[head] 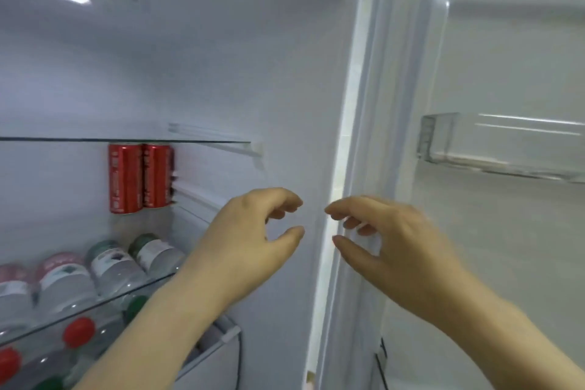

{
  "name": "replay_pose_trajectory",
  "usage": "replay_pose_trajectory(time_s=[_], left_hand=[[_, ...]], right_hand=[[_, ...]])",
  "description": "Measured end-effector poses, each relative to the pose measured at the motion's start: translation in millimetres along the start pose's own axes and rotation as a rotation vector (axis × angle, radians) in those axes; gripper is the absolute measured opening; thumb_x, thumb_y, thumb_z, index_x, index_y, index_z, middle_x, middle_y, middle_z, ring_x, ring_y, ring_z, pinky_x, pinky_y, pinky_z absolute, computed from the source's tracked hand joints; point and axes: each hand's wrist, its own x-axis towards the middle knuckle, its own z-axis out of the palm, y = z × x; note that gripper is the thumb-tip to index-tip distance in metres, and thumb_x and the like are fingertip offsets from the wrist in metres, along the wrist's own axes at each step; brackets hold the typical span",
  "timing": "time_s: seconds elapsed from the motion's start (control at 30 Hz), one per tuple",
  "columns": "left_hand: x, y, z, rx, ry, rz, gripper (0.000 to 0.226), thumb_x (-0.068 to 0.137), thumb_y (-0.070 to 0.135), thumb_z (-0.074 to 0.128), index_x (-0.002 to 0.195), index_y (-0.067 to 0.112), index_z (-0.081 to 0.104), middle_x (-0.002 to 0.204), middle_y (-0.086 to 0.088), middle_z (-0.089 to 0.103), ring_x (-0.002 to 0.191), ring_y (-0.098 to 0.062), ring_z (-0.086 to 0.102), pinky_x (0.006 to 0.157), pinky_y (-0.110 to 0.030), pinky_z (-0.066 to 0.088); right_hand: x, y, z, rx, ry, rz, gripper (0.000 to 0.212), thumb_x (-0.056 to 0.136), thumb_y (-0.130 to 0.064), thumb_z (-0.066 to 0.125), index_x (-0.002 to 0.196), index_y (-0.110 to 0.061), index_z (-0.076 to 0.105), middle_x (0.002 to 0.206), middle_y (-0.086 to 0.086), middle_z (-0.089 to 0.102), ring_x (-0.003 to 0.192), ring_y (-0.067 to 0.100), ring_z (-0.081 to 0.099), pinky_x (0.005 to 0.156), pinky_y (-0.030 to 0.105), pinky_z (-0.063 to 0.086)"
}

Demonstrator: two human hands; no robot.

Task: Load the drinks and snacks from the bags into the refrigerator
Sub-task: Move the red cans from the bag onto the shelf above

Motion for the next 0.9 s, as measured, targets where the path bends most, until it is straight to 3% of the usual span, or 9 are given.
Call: replay_pose_trajectory(time_s=[0.27, 0.53, 0.63, 0.77, 0.9], left_hand=[[-9.6, 115.8, 58.2, -0.140, -0.086, 0.294, 0.030, 0.082, 0.040, 0.065, 0.111, 0.043, 0.060, 0.105, 0.033, 0.058, 0.103, 0.017, 0.050, 0.090, -0.003, 0.039], [-15.7, 212.3, 150.8, -0.235, -0.187, 0.513, 0.036, 0.081, 0.042, 0.058, 0.116, 0.034, 0.060, 0.110, 0.021, 0.060, 0.102, 0.005, 0.056, 0.085, -0.021, 0.048], [-18.8, 250.8, 183.4, -0.317, -0.195, 0.586, 0.037, 0.081, 0.041, 0.059, 0.117, 0.034, 0.060, 0.111, 0.021, 0.060, 0.101, 0.005, 0.057, 0.085, -0.019, 0.049], [-20.3, 299.7, 227.9, -0.420, -0.255, 0.669, 0.038, 0.081, 0.042, 0.059, 0.118, 0.034, 0.060, 0.110, 0.022, 0.061, 0.101, 0.006, 0.056, 0.084, -0.018, 0.051], [-17.3, 344.1, 267.8, -0.531, -0.328, 0.765, 0.033, 0.083, 0.037, 0.063, 0.116, 0.034, 0.061, 0.106, 0.023, 0.061, 0.098, 0.004, 0.058, 0.083, -0.016, 0.049]], right_hand=[[-85.6, 61.6, -103.9, -0.231, 0.093, 0.089, 0.032, 0.083, -0.043, 0.055, 0.114, -0.036, 0.062, 0.100, -0.025, 0.063, 0.086, -0.006, 0.059, 0.076, 0.019, 0.052], [-176.5, 108.0, -187.8, -0.399, 0.079, 0.206, 0.032, 0.086, -0.040, 0.058, 0.115, -0.029, 0.064, 0.101, -0.017, 0.067, 0.081, -0.007, 0.058, 0.073, 0.016, 0.052], [-214.2, 122.8, -216.2, -0.469, 0.079, 0.295, 0.029, 0.084, -0.040, 0.060, 0.111, -0.030, 0.065, 0.096, -0.018, 0.068, 0.075, -0.009, 0.054, 0.068, 0.010, 0.047], [-261.1, 142.9, -252.3, -0.564, 0.099, 0.417, 0.032, 0.082, -0.037, 0.060, 0.112, -0.030, 0.065, 0.097, -0.018, 0.068, 0.075, -0.001, 0.062, 0.068, 0.022, 0.054], [-299.3, 151.5, -280.5, -0.679, 0.095, 0.548, 0.030, 0.081, -0.030, 0.073, 0.110, -0.027, 0.067, 0.095, -0.015, 0.070, 0.073, -0.005, 0.057, 0.068, 0.013, 0.050]])
